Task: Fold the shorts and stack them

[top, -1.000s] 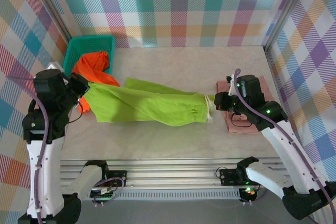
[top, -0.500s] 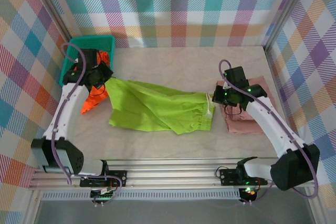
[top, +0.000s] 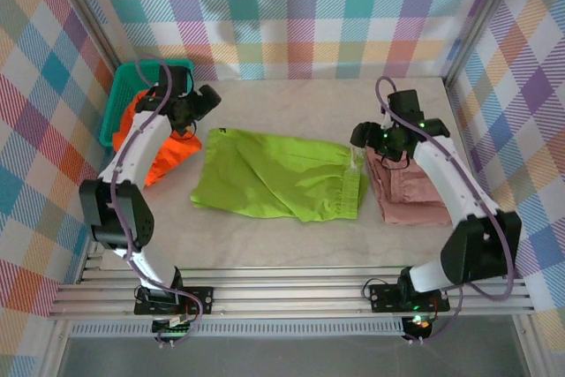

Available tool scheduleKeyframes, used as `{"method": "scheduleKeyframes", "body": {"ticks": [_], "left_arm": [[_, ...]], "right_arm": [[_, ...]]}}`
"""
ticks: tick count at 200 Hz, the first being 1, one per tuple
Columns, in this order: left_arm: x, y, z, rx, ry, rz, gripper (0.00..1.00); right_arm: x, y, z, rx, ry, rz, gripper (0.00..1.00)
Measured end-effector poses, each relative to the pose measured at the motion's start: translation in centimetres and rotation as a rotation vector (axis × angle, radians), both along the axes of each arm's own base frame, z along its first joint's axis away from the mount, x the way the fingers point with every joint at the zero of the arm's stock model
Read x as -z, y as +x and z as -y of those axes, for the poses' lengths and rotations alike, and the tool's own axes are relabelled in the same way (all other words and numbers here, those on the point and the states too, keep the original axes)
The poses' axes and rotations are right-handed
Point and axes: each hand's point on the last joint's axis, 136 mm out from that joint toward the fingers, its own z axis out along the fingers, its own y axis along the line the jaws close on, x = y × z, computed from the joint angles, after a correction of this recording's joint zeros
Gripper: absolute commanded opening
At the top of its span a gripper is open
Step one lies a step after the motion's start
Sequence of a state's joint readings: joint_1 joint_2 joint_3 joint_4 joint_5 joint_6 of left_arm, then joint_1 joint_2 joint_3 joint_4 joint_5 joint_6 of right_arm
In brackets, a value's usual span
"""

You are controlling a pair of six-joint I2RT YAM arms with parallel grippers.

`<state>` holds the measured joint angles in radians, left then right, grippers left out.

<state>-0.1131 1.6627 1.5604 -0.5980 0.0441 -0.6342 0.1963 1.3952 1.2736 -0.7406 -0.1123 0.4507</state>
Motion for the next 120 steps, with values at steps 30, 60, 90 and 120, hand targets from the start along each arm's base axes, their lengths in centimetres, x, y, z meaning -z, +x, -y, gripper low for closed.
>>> {"method": "scheduleKeyframes", "body": {"ticks": [30,60,90,120], "left_arm": [[-4.5,-3.4,3.0,0.085,-0.050,0.134,1.00],[0.2,-6.0,6.4,0.163,-0.073,0.076,1.00],[10.5,-8.3,7.5,0.179,-0.051,-0.127,1.00],[17.2,-11.5,6.3,0.143,-0.026,-0.255,1.00]], "right_arm": [[-2.6,-3.0,-2.9,-0.085,0.139,0.076,0.86],[-0.5,-2.9,-6.6,-0.180,0.212,0.004,0.87],[5.2,-1.4,-7.5,-0.176,0.210,-0.145,0.87],[10.8,-1.5,-6.5,-0.138,0.176,-0.287,0.86]]}}
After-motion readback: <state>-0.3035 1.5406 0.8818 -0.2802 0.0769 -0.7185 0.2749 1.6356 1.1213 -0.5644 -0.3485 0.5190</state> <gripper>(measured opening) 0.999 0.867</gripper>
